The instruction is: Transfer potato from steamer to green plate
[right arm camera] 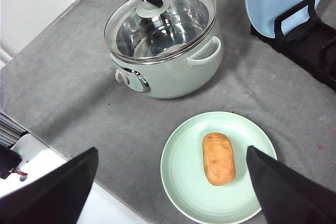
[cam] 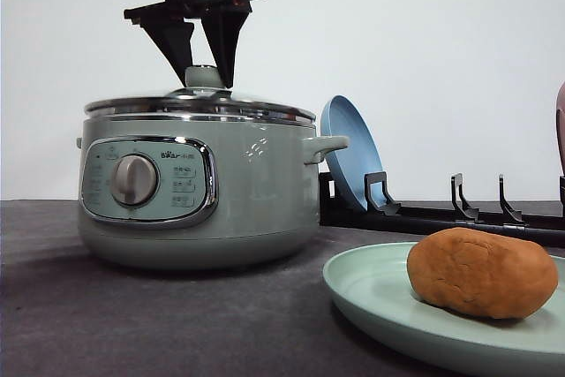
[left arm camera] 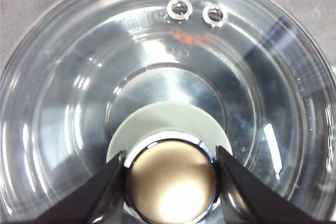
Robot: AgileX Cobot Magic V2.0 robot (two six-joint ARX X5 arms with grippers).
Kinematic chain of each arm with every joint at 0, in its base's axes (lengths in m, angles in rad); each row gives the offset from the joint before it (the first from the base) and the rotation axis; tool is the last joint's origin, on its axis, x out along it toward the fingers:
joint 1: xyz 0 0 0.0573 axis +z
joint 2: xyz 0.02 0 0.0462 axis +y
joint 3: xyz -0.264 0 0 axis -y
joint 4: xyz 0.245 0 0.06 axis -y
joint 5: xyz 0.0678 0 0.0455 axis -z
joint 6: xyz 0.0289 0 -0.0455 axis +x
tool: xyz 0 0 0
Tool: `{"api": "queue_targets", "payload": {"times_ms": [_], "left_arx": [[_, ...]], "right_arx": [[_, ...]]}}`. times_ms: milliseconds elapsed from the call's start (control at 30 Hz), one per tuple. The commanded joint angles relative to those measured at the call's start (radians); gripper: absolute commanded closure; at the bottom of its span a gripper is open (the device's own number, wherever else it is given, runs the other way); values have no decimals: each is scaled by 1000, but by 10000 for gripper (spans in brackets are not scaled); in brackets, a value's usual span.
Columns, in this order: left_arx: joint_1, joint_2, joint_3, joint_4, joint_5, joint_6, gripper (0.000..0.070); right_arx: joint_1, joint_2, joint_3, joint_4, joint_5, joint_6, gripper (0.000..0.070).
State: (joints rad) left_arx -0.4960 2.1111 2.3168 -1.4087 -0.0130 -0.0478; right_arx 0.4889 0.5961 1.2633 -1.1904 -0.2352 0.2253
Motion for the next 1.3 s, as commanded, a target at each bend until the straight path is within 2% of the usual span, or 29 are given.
{"api": "queue_targets", "payload": {"times_ms": [0,233,567,967,1033,1200,1267], "left_arx": [[-10,43,42,24,5,7,700],[-20,65,42,-9,5,21,700],[-28,65,42,-34,2,84,700],[-28,65,42,-35,6,54,685],[-28,64,42,-34,6,48,598],[-24,53,42,-33,6,25,244],[-20,36,42,-32,5,10,146]], "right_arx": [[5,4,18,7,0,5,128],[5,4,18,7,0,4,128],[5,4,18,8,1,3,128],[5,4,18,8,1,3,128],[5,4,18,8,1,3,128],[5,4,18,8,1,-7,128],[5,4,18,8,1,-12,128]]}}
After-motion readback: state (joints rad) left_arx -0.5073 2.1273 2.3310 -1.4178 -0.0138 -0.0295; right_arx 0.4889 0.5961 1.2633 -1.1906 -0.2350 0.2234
